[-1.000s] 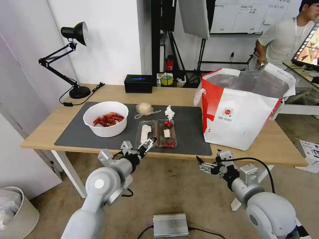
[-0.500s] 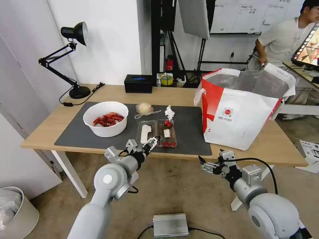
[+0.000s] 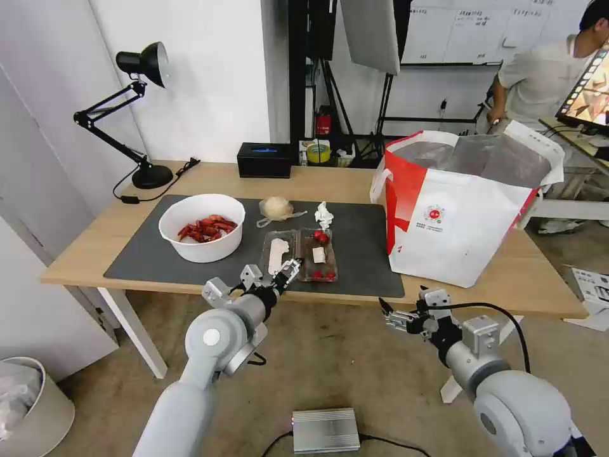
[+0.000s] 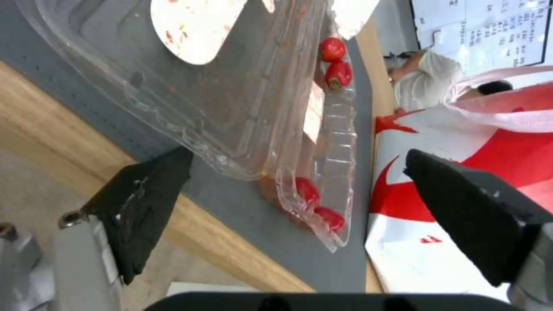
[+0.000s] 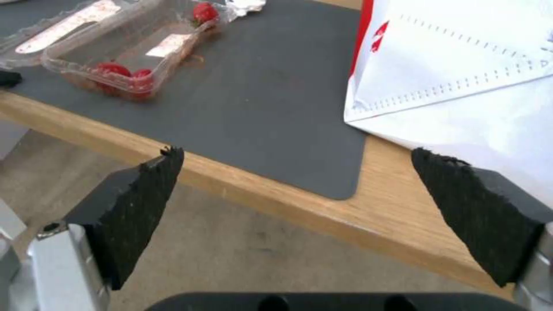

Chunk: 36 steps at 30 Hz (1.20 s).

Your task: Pick up the trash from the table and place it into the takeout bag.

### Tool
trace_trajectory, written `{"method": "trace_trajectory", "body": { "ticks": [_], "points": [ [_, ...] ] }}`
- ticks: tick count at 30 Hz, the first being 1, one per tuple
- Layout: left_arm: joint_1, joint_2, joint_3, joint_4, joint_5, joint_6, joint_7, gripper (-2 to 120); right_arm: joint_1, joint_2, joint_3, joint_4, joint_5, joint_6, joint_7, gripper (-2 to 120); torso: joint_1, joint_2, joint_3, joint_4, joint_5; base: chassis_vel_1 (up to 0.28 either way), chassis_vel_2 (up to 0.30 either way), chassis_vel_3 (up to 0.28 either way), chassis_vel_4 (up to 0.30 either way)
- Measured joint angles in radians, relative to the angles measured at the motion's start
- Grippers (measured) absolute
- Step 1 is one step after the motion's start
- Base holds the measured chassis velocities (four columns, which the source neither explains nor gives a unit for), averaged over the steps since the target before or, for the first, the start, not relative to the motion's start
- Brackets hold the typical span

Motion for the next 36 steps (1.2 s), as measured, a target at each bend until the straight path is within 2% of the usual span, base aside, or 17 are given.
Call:
{"method": "trace_trajectory", "body": {
  "ticks": [18,24,36],
  "points": [
    [0.003,0.004,-0.002,-0.006,0.035,-0.073,-0.007,100,-0.018,0.031,-0.010,-0.005,-0.029,0.014,-0.001,100,0.000,0.000,0.000,0.0002,-0.0001,0.000,0.000,0.000,0.000],
    [0.012,0.017,-0.008,-0.008,0.068,-0.109,0.030,100,-0.026,0.043,-0.011,-0.005,-0.040,0.020,-0.004,100,0.000,0.000,0.000,0.0002,-0.0001,0.000,0.000,0.000,0.000],
    [0.030,0.027,-0.015,-0.053,0.085,-0.132,0.096,100,-0.038,0.052,-0.011,0.003,-0.052,0.025,-0.006,100,0.000,0.000,0.000,0.0001,-0.0001,0.000,0.000,0.000,0.000]
  ]
}}
